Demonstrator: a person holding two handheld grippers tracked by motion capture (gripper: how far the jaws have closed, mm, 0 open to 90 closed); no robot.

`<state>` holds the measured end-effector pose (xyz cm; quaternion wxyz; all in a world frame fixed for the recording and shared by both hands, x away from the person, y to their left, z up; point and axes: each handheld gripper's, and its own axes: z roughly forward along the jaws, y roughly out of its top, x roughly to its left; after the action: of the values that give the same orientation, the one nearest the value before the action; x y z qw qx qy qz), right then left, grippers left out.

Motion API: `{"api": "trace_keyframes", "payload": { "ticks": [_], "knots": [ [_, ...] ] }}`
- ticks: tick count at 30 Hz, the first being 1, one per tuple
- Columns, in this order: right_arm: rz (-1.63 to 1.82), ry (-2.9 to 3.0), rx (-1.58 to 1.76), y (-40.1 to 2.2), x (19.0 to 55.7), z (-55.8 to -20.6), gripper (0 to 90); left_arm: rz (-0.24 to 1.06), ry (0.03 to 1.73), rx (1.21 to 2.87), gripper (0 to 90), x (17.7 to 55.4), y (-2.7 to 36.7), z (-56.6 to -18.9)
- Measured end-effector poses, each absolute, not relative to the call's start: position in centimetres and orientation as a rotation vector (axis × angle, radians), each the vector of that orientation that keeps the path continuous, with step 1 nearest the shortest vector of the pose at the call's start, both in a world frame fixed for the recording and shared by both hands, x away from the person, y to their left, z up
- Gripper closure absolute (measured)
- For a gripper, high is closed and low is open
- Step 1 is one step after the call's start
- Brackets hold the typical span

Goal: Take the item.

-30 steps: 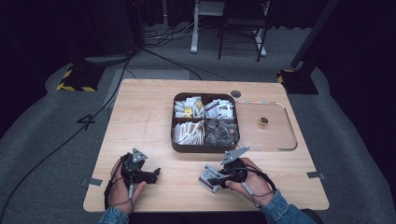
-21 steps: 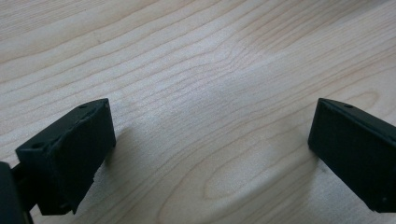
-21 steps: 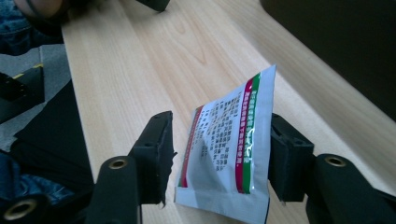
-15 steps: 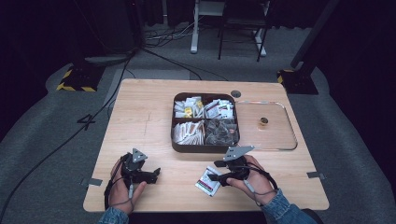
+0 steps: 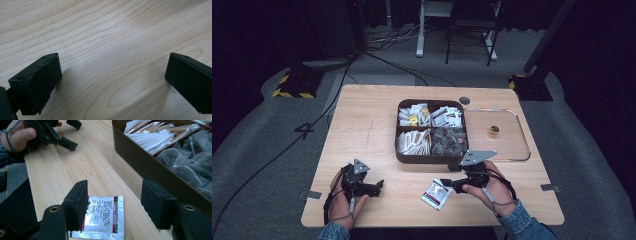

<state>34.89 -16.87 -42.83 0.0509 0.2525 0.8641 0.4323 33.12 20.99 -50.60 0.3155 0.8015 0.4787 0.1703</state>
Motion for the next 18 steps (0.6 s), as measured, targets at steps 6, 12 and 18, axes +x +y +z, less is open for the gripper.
{"api": "trace_keyframes", "payload": {
  "ticks": [6, 12, 18],
  "knots": [
    [1.309, 2.641, 0.797, -18.3, 35.2, -42.0, 39.1, 0.449, 1.261, 2.111, 1.1, 33.1, 21.0, -50.6],
    [1.300, 2.613, 0.813, -20.0, 35.5, -41.2, 37.6, 0.448, 1.261, 2.112, 1.1, 33.1, 21.0, -50.6],
    [1.287, 2.558, 0.836, -22.0, 35.7, -40.8, 35.8, 0.445, 1.259, 2.116, 1.0, 33.1, 21.0, -50.6]
  ]
}}
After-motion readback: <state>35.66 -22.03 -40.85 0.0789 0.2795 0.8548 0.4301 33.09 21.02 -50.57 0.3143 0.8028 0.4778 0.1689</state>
